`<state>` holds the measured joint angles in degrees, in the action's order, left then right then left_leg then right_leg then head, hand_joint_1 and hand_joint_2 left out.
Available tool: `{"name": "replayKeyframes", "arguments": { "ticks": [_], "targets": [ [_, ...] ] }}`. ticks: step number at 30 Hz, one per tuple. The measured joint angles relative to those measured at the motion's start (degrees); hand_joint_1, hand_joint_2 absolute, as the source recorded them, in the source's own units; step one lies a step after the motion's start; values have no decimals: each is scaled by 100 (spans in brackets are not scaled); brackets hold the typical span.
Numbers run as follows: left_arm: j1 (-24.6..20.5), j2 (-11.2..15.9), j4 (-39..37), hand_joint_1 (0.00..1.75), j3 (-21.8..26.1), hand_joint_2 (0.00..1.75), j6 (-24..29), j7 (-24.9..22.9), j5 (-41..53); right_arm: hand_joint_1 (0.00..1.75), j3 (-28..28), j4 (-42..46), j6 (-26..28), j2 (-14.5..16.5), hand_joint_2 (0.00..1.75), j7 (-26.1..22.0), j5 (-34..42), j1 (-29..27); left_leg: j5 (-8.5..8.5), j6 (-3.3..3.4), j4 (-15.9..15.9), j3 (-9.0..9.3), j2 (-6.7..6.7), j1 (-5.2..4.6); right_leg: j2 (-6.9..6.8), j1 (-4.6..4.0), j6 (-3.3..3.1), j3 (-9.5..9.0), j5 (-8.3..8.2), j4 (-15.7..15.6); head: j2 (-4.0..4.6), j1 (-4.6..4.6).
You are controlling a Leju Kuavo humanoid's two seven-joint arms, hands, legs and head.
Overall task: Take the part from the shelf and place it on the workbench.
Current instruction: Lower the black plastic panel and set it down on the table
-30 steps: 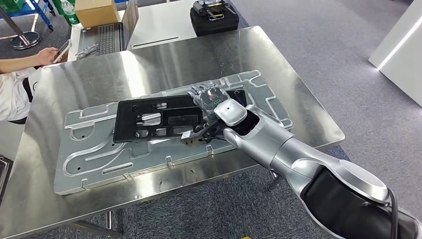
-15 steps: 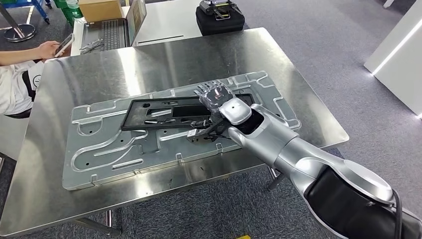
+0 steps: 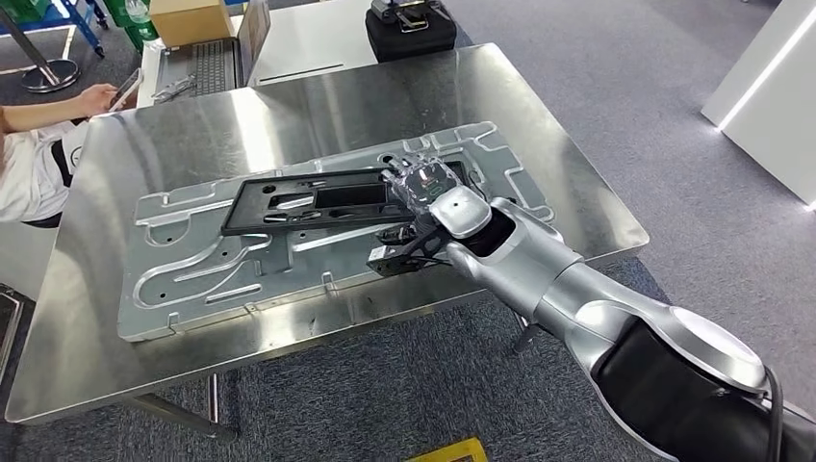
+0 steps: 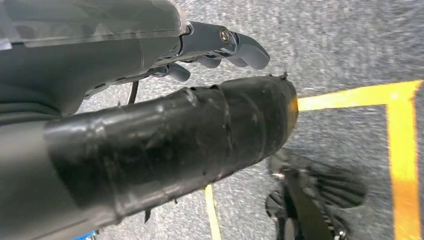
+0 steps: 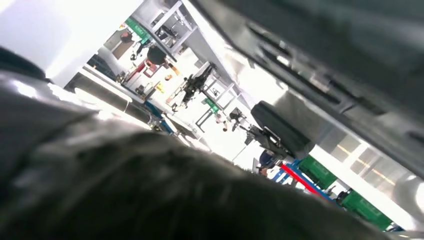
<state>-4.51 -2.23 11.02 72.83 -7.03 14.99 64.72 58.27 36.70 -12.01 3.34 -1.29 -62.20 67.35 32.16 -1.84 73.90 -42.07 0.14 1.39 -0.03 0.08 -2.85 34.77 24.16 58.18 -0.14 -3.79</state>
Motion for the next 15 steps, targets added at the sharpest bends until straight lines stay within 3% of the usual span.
{"name": "replayKeyframes", "arguments": {
  "ticks": [1, 2, 4, 6, 9, 10, 11, 13, 14, 15],
  "targets": [
    [0, 0, 0, 0, 0, 0, 1, 0, 3, 0, -1, -5, 2, -1, 0, 5, -4, 2, -52, -11, 37, 81, -1, 2, -1, 1, 11, 77, -41, 24, 0, 0],
    [-1, 1, 1, 0, 0, 0, 2, 0, 7, 0, -2, -7, 2, -1, 0, 12, -9, 8, -178, -14, -140, 269, -3, 4, -2, 5, 26, 149, -75, 52, 0, -1],
    [-12, 2, 2, 0, 0, 0, 2, 0, 13, 0, -7, -6, 0, -2, 0, 22, -20, 42, -343, 4, -906, 843, -2, -2, -2, 3, 74, 276, -129, 132, 0, -1],
    [-19, 3, 1, 0, 0, 0, 2, 2, 15, 0, -19, -5, -2, -5, 0, 25, -27, 78, -331, 55, -1428, 1176, 10, -25, -6, -9, 140, 348, -186, 190, 0, 1],
    [-27, 3, 0, 0, 0, 0, 2, 4, 16, 0, -35, -8, -6, -19, 0, 26, -34, 98, -397, 166, -1517, 1139, 6, -28, 0, -12, 245, 384, -266, 194, 0, 4],
    [-33, 1, 0, 0, 0, 0, 2, 4, 16, 0, -37, -10, -8, -29, 0, 26, -39, 104, -457, 222, -1533, 1099, -8, -16, 8, -8, 276, 422, -173, 259, 0, 8],
    [-39, -1, 0, 0, 0, 0, 2, 4, 17, 0, -40, -12, -10, -39, 0, 26, -44, 111, -527, 273, -1552, 1042, -24, -3, 15, -2, 303, 489, 22, 429, 1, 10],
    [-44, -2, 0, 0, 0, 0, 2, 5, 21, 0, -45, -16, -9, -60, 0, 26, -57, 121, -661, 338, -1557, 884, -41, -4, 18, 22, 339, 682, 581, 1058, 0, 17],
    [-43, -2, 0, 0, 0, 0, 2, 6, 27, 0, -46, -17, -7, -70, 0, 26, -62, 120, -725, 343, -1553, 794, -44, -8, 17, 30, 356, 761, 785, 1412, 0, 16],
    [-41, -2, 0, 0, 0, 0, 1, 7, 38, 0, -46, -19, -5, -81, 0, 26, -69, 117, -786, 340, -1549, 705, -46, -12, 16, 35, 369, 783, 866, 1666, 0, 17]
  ]
}}
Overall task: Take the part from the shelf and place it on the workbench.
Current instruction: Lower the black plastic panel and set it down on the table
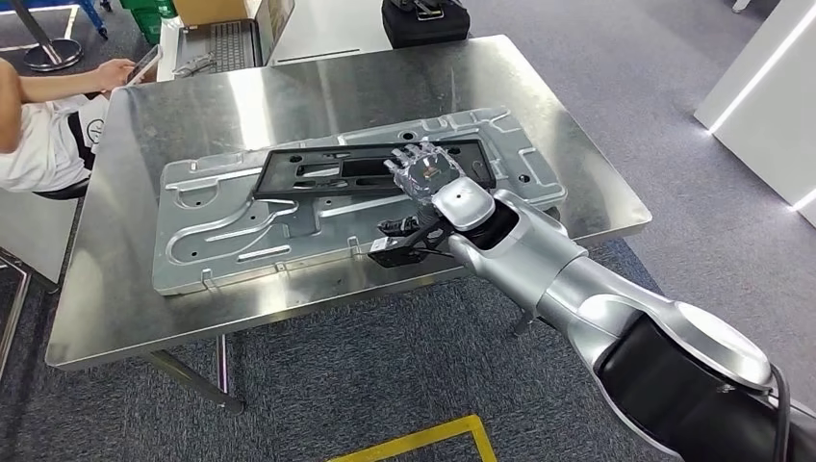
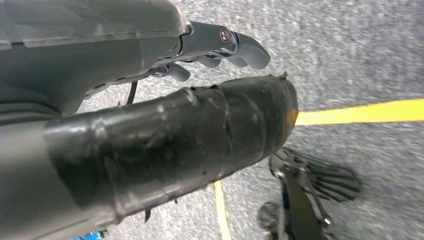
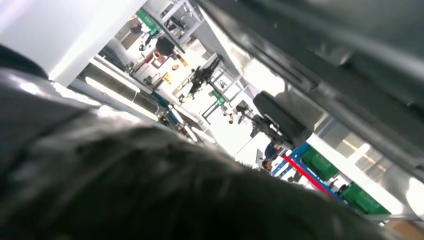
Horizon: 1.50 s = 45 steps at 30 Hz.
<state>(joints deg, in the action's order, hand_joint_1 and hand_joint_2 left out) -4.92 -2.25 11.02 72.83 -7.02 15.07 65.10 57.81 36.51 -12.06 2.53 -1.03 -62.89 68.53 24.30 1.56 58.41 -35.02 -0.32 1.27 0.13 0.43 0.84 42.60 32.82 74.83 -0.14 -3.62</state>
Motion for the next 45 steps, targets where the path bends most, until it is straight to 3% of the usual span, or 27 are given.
{"name": "replayKeyframes", "arguments": {
  "ticks": [1, 2, 4, 6, 7, 10, 11, 13, 15, 17, 19, 21, 22, 24, 26, 28, 30, 31, 32, 33, 35, 37, 40, 42, 45],
  "targets": [
    [1, 0, 0, 0, 0, 0, -1, 2, 11, 0, -1, 0, 1, -9, 0, 5, -8, -1, -62, -6, 5, -89, -1, -3, 0, 2, 3, -71, -50, 80, 0, -1],
    [1, 0, 0, 0, 0, 0, -2, 7, 20, 0, -2, 1, 0, -18, 0, 18, -20, 1, -115, -15, 8, -171, 0, -7, -1, 0, -9, -241, -189, -32, 0, -1],
    [2, -9, 0, 0, 0, 0, -5, 19, 22, 0, -13, 13, -2, -28, 0, 61, -60, 26, -213, -43, 14, -293, 6, -16, -3, -26, -90, -816, -393, -727, -1, -2],
    [5, -32, 0, 0, 0, 0, -4, 13, 19, 0, -53, 39, -1, -34, 0, 101, -121, 69, -293, -101, 13, -341, 13, -18, -11, -70, -169, -1285, -310, -1422, -1, -1],
    [5, -43, 0, 0, 1, 0, -1, 4, 19, 0, -76, 51, 0, -37, 0, 113, -160, 94, -331, -142, 3, -343, 14, -11, -17, -95, -198, -1382, -243, -1599, -1, 2],
    [4, -43, 0, 0, 2, 0, 7, 3, 23, 0, -105, 56, -3, -39, 0, 121, -254, 151, -357, -259, 3, -370, 33, 0, -74, -84, -297, -1365, -371, -1742, 0, 15],
    [3, -44, 0, 0, 2, 0, 8, 8, 26, 0, -105, 56, -4, -38, 0, 123, -279, 164, -231, -286, 121, -429, 42, 0, -107, -61, -338, -1346, -442, -1791, 1, 14],
    [4, -45, 0, 0, 2, 0, 9, 22, 34, 0, -105, 58, -5, -35, 0, 134, -324, 184, 217, -334, 655, -627, 48, 5, -167, -43, -385, -1282, -544, -1834, 1, 5],
    [19, -39, 0, 0, 2, 0, 9, 43, 42, 0, -105, 57, -8, -36, 0, 145, -354, 189, 528, -388, 1306, -815, 47, 10, -230, -43, -380, -1193, -589, -1809, 1, 3],
    [34, -36, 0, 0, 2, 0, 9, 64, 48, 0, -107, 56, -16, -38, 0, 150, -385, 188, 453, -427, 1360, -694, 28, 22, -316, -34, -364, -1128, -606, -1756, 1, 3],
    [33, -31, 0, 0, 2, 0, 9, 82, 66, 0, -118, 56, -26, -41, 0, 162, -426, 194, 207, -435, 672, -222, -119, 25, -410, -29, -327, -1092, -587, -1682, 0, 3],
    [30, -23, 0, 0, 2, 0, 9, 93, 82, 0, -138, 55, -32, -50, 0, 175, -451, 204, 91, -365, 149, 93, -283, -18, -500, -55, -275, -1057, -557, -1606, -1, 6],
    [29, -20, 0, 0, 2, 0, 10, 94, 83, 0, -146, 54, -33, -55, 0, 179, -456, 210, 105, -309, 72, 118, -310, -45, -545, -70, -250, -1042, -553, -1583, -1, 8],
    [30, -15, 0, 0, 2, 0, 11, 96, 85, 0, -152, 54, -34, -58, 0, 182, -464, 219, 76, -196, 47, 80, -221, -48, -618, -87, -201, -1032, -547, -1561, -1, 14],
    [23, -16, 0, 0, 2, 0, 9, 101, 90, 0, -174, 54, -29, -73, 0, 182, -472, 233, 40, -107, 7, 62, -121, -20, -445, -66, -135, -964, -415, -1407, -1, 14],
    [13, -16, 0, 0, 2, 0, 7, 107, 96, 0, -208, 52, -25, -108, 0, 178, -476, 232, 3, -35, -13, 30, -31, -7, -147, -30, -82, -705, -85, -837, -1, 14],
    [4, -15, 0, 0, 2, 0, 3, 110, 100, 0, -224, 47, -24, -148, 0, 171, -477, 197, -25, 6, -10, -12, 67, -12, -44, -12, -57, -353, 196, -109, -2, 14],
    [5, -15, 0, 0, 2, 0, 2, 111, 101, 0, -226, 44, -22, -166, 0, 165, -478, 177, -36, 14, -7, -25, 117, -14, -37, -9, -55, -269, 191, 49, -2, 14],
    [12, -15, 0, 0, 2, 0, 1, 111, 103, 0, -231, 42, -17, -179, 0, 156, -482, 162, -45, 16, -2, -32, 160, -17, -33, -8, -65, -288, 76, -11, -2, 14],
    [20, -15, 0, 0, 2, 0, 1, 111, 105, 0, -240, 44, -7, -187, 0, 147, -492, 157, -51, 13, 3, -33, 200, -21, -27, -10, -89, -413, -129, -295, -2, 14],
    [29, -22, 0, 0, 2, 0, 4, 108, 109, 0, -275, 51, 33, -191, 0, 164, -511, 165, -64, -15, 13, -39, 254, -38, 14, -34, -170, -767, -505, -1093, -1, 12],
    [19, -33, 0, 0, 2, 0, 16, 104, 113, 0, -352, 71, 110, -191, 0, 261, -476, 156, -88, -73, 14, -65, 272, -41, 54, -67, -229, -932, -627, -1522, 0, 11],
    [11, -44, 0, 0, 2, 0, 31, 110, 132, 0, -564, 148, 234, -190, 0, 448, -405, 98, -97, -175, -7, -75, 247, -38, 71, -54, -269, -949, -685, -1633, -1, 12],
    [10, -49, 0, 0, 2, 0, 31, 128, 146, 0, -714, 224, 270, -192, 0, 534, -434, 70, 106, -219, 234, -178, 173, -44, 80, -10, -315, -981, -772, -1739, 0, 9],
    [8, -42, 0, 0, 2, 0, 31, 142, 151, 0, -843, 301, 268, -195, 0, 584, -486, 9, 628, -275, 1166, -566, 103, -15, 115, -2, -343, -949, -815, -1762, 0, 6]
  ]
}}
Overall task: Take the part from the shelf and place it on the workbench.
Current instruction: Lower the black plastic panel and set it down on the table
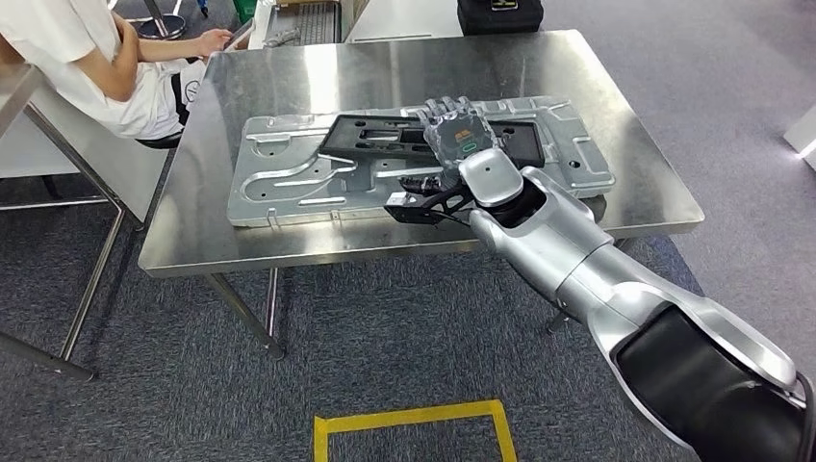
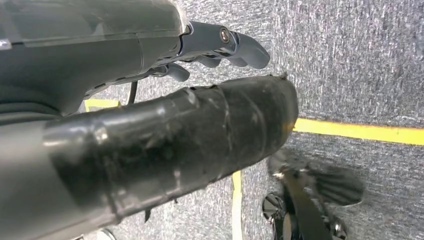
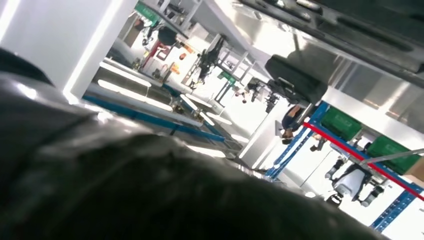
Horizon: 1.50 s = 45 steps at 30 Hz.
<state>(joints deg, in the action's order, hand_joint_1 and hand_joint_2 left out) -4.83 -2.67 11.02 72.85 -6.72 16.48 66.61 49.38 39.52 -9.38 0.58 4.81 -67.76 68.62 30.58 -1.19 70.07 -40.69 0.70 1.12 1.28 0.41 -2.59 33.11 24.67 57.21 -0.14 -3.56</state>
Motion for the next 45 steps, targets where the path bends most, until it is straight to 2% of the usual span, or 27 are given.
{"name": "replayKeyframes", "arguments": {
  "ticks": [1, 5, 6, 8, 10, 11, 13, 16, 17, 18, 20, 22, 23, 24, 26, 28, 30, 32, 33, 34, 35, 37, 39, 40, 41, 43, 45],
  "targets": [
    [0, 2, 0, 0, 0, 0, 1, 2, 1, 0, -12, 9, -3, -1, 0, 3, -9, -19, 78, -11, 178, -73, -3, 4, 8, -1, 0, 6, -1, 2, 0, 1],
    [0, 2, 0, 0, 0, 0, 1, 2, 4, 0, -26, 18, -8, -1, 0, 7, -25, -53, 113, -27, 329, -127, -7, 10, 28, 0, 6, 13, -5, 10, 1, 1],
    [0, 2, 0, 0, 0, 0, 3, 2, 9, 0, -49, 29, -14, -1, 0, 15, -45, -84, 13, -43, 212, -45, -10, 23, 62, 6, 16, 25, -3, 32, 1, 0],
    [0, 3, 0, 0, 0, 0, 9, -2, 25, 0, -126, 82, -29, 3, 0, 37, -105, -147, -286, -35, -481, 355, 81, 49, 203, 14, 113, 118, 18, 155, 0, 2],
    [-14, 3, 0, 0, 0, 0, 13, -5, 34, 0, -190, 130, -36, -1, 0, 50, -141, -165, -485, 33, -1086, 672, 135, 54, 343, 22, 230, 206, 21, 238, -1, 4],
    [-24, 1, 0, 0, 0, 0, 13, -7, 34, 0, -205, 136, -37, -9, 0, 50, -146, -169, -500, 73, -1098, 669, 82, 57, 344, 29, 257, 220, 25, 251, -1, 4],
    [-32, -3, 0, 0, 0, 0, 13, -11, 34, 0, -238, 146, -39, -23, 0, 50, -162, -165, -530, 167, -1131, 672, -35, 67, 188, 29, 302, 337, 182, 484, -1, 14],
    [-16, -4, 0, 0, 0, 0, 6, -15, 34, 0, -263, 151, -59, -30, 0, 45, -213, -185, -531, 231, -1142, 659, -214, 37, -66, 36, 353, 819, 692, 1517, -1, 22],
    [-14, -4, 0, 0, 0, 0, 3, -15, 34, 0, -263, 154, -76, -34, 0, 43, -237, -203, -528, 235, -1141, 658, -275, 29, -87, 38, 359, 939, 763, 1775, -1, 22],
    [-16, -4, 0, 0, 0, 0, 2, -18, 34, 0, -266, 157, -95, -38, 0, 42, -261, -217, -526, 238, -1141, 660, -337, 23, -103, 37, 354, 960, 722, 1827, 0, 22],
    [-21, -5, 0, 0, 0, 0, -1, -28, 34, 0, -282, 175, -124, -46, 0, 42, -305, -219, -519, 234, -1140, 674, -449, 8, -199, 17, 301, 675, 375, 1277, -1, 22],
    [-20, -16, 0, 0, 0, 0, -7, -41, 34, 0, -305, 200, -136, -44, 0, 45, -355, -187, -507, 215, -1138, 690, -564, -19, -507, -70, 190, 299, 105, 513, -2, 21],
    [-20, -22, 0, 0, 0, 0, -10, -47, 34, 0, -314, 209, -138, -40, 0, 46, -383, -169, -501, 198, -1137, 694, -625, -29, -607, -116, 142, 204, 52, 292, -2, 22],
    [-20, -27, 0, 0, 0, 0, -13, -51, 34, 0, -324, 211, -139, -38, 0, 48, -411, -155, -496, 179, -1139, 699, -690, -38, -639, -152, 112, 190, 57, 218, -2, 22],
    [-30, -27, 1, 0, 1, 0, -21, -48, 34, 0, -350, 214, -146, -39, 0, 48, -463, -142, -475, 126, -1147, 721, -798, -43, -468, -137, 74, 198, 12, 177, -2, 24],
    [-35, -28, 1, 0, 2, 0, -36, -43, 34, 0, -379, 228, -162, -42, 0, 48, -505, -117, -327, 72, -975, 669, -598, -29, -320, -82, 16, 176, -46, 110, -1, 24],
    [-25, -28, 0, 0, 2, 0, -45, -49, 34, 0, -392, 242, -181, -27, 0, 44, -536, -96, 15, 31, -375, 405, -248, -3, -178, -57, -27, 180, -81, 82, -1, 23],
    [-13, -18, 0, 0, 2, 0, -46, -54, 34, 0, -392, 244, -192, -11, 0, 34, -549, -120, 277, -5, 328, 71, -119, 6, -11, -60, -39, 200, -89, 102, -1, 22],
    [-8, -13, 0, 0, 2, 0, -46, -55, 34, 0, -392, 244, -195, -9, 0, 31, -550, -137, 256, -18, 454, 3, -103, 7, 80, -58, -37, 207, -87, 123, 0, 22],
    [-3, -9, 0, 0, 2, 0, -45, -55, 34, 0, -392, 245, -196, -8, 0, 30, -551, -149, 124, -25, 357, 39, -91, 12, 172, -52, -29, 213, -82, 148, 0, 21],
    [1, -9, 0, 0, 2, 0, -45, -55, 34, 0, -392, 246, -196, -8, 0, 30, -551, -152, -84, -28, 49, 176, -58, 22, 257, -43, -16, 217, -72, 178, 1, 21],
    [7, -9, 0, 0, 4, 0, -45, -55, 35, 0, -392, 254, -196, -7, 0, 34, -555, -145, -387, -25, -685, 512, 226, 63, 409, -28, 35, 257, -45, 254, 1, 23],
    [6, -9, 0, 0, 6, 0, -43, -56, 38, 0, -392, 264, -196, -4, 0, 43, -563, -137, -433, -5, -1019, 652, 470, 82, 549, -8, 109, 343, -49, 310, 1, 24],
    [0, -8, 0, 0, 7, 0, -39, -57, 39, 0, -392, 268, -197, -5, 0, 47, -566, -133, -426, 12, -1043, 660, 474, 69, 624, 4, 150, 384, -68, 316, 0, 24],
    [-4, -11, 0, 0, 7, 0, -36, -56, 43, 0, -395, 272, -197, -11, 0, 50, -567, -135, -441, 43, -1057, 659, 392, 66, 683, 17, 188, 411, -86, 309, -1, 23],
    [-5, -11, 1, 0, 8, 0, -19, -54, 54, 0, -416, 281, -202, -40, 0, 60, -585, -125, -474, 123, -1107, 681, 221, 72, 486, 8, 254, 489, -9, 428, -1, 38],
    [6, -9, 2, 0, 8, 0, 7, -55, 65, 0, -458, 298, -216, -61, 0, 71, -631, -113, -486, 197, -1140, 694, 45, 75, 95, 1, 308, 738, 282, 948, 0, 59]
  ]
}}
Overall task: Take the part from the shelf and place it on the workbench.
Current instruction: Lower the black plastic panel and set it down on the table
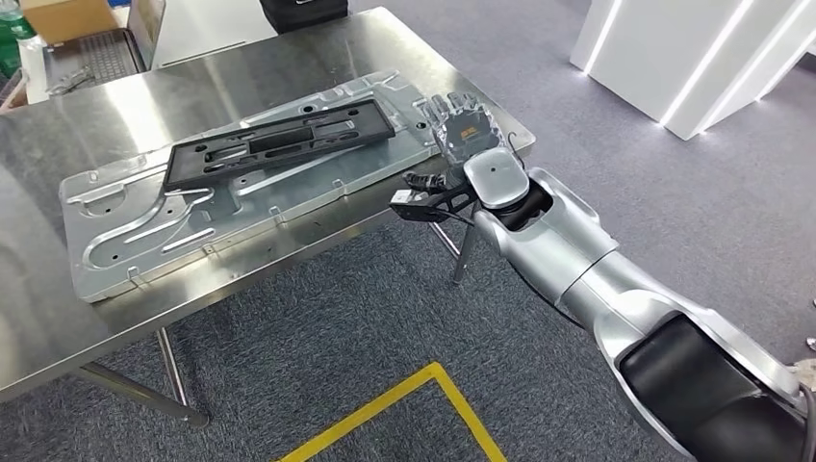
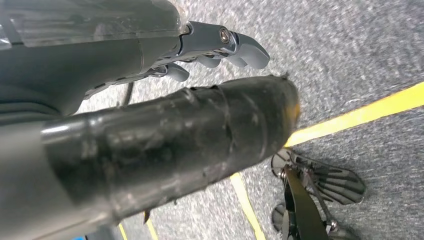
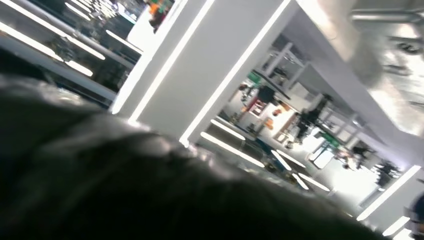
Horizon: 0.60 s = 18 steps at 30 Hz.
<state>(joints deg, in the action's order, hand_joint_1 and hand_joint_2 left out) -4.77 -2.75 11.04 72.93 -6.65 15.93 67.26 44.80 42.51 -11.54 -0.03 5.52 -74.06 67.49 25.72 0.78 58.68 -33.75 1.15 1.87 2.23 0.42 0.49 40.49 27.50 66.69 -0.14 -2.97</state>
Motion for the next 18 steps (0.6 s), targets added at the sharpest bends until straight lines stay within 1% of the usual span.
{"name": "replayKeyframes", "arguments": {
  "ticks": [1, 2, 3, 4, 5, 6, 7, 8, 9, 10, 11, 12, 13, 14, 15, 16, 17, 18],
  "targets": [
    [5, 0, 0, 0, 0, 0, 10, -9, 1, 0, -19, 8, -11, -1, 0, 3, -21, -2, 6, 24, -2, 0, -88, -6, -108, 13, 23, 188, 172, 382, 0, 4],
    [8, 0, 0, 0, 1, 0, 14, -20, -2, 0, -32, 11, -21, -1, 0, 3, -36, -11, 14, 30, -2, 0, -176, -10, -157, 30, 41, 353, 287, 708, 1, 4],
    [7, 0, 0, 0, 2, 0, 15, -31, -6, 0, -41, 11, -30, -3, 0, 3, -43, -23, 22, 31, -1, 3, -264, -11, -184, 47, 55, 446, 311, 887, 1, 4],
    [2, 0, 0, 0, 4, 0, 16, -40, -9, 0, -50, 14, -34, -5, 0, 3, -44, -33, 32, 25, -1, 11, -348, -11, -209, 62, 63, 427, 229, 851, 1, 4],
    [-5, 0, 0, 0, 6, 0, 16, -43, -12, 0, -62, 23, -36, -9, 0, 3, -45, -37, 44, 14, -1, 25, -425, -10, -260, 71, 61, 283, 59, 581, 1, 4],
    [-12, -1, 0, 0, 7, 0, 16, -44, -13, 0, -78, 35, -37, -14, 0, 3, -45, -34, 59, -5, -1, 46, -494, -13, -373, 68, 47, 59, -127, 170, 0, 4],
    [-16, -1, 0, 0, 9, 0, 16, -46, -13, 0, -95, 50, -37, -17, 0, 3, -46, -24, 79, -32, 2, 66, -559, -28, -498, 36, 21, -148, -257, -216, 0, 5],
    [-18, -1, 0, 0, 11, 0, 16, -48, -14, 0, -108, 66, -36, -20, 0, 3, -47, -14, 98, -63, 2, 86, -618, -42, -586, 6, -14, -294, -333, -498, -1, 4],
    [-23, -1, 0, 0, 14, 0, 18, -50, -14, 0, -116, 76, -36, -26, 0, 3, -49, -6, 116, -97, -1, 107, -677, -60, -628, -26, -47, -359, -347, -640, -1, 3],
    [-30, -1, 0, 0, 16, 0, 25, -56, -14, 0, -123, 82, -37, -35, 0, 4, -51, -3, 130, -130, -10, 127, -741, -72, -583, -52, -78, -356, -334, -661, 0, 2],
    [-41, -1, 0, 0, 19, 0, 34, -66, -14, 0, -129, 88, -38, -47, 0, 5, -53, -2, 142, -163, -26, 157, -807, -72, -501, -50, -111, -356, -344, -677, 0, 1],
    [-51, -2, 0, 0, 20, 0, 49, -76, -14, 0, -139, 97, -39, -59, 0, 7, -57, -3, 176, -195, -11, 176, -791, -63, -429, -38, -144, -371, -356, -703, 0, -1],
    [-54, -4, 0, 0, 21, 0, 62, -88, -14, 0, -149, 105, -40, -67, 0, 13, -63, 0, 249, -217, 69, 157, -692, -49, -361, -22, -189, -391, -368, -732, 1, -2],
    [-54, -5, 0, 0, 22, 0, 73, -98, -14, 0, -157, 117, -42, -66, 0, 21, -70, 2, 372, -232, 257, 79, -541, -36, -297, -3, -233, -410, -376, -761, 1, -3],
    [-49, -4, 0, 0, 24, 0, 85, -105, -14, 0, -162, 129, -44, -62, 0, 31, -82, -3, 540, -238, 568, -68, -354, -26, -234, 9, -271, -424, -375, -776, 1, -4],
    [-44, -1, 0, 0, 25, 0, 92, -111, -14, 0, -163, 136, -48, -56, 0, 38, -94, -15, 715, -239, 953, -266, -233, -26, -167, 4, -301, -428, -365, -778, 1, -4],
    [-38, 4, 0, 0, 27, 0, 98, -118, -14, 0, -163, 143, -52, -51, 0, 43, -107, -37, 840, -242, 1316, -462, -175, -28, -90, -6, -317, -433, -356, -776, 1, -4],
    [-31, 8, 0, 0, 30, 0, 104, -131, -14, 0, -163, 146, -58, -50, 0, 45, -119, -61, 869, -244, 1546, -605, -151, -30, -4, -15, -321, -442, -348, -771, 0, -5]
  ]
}}
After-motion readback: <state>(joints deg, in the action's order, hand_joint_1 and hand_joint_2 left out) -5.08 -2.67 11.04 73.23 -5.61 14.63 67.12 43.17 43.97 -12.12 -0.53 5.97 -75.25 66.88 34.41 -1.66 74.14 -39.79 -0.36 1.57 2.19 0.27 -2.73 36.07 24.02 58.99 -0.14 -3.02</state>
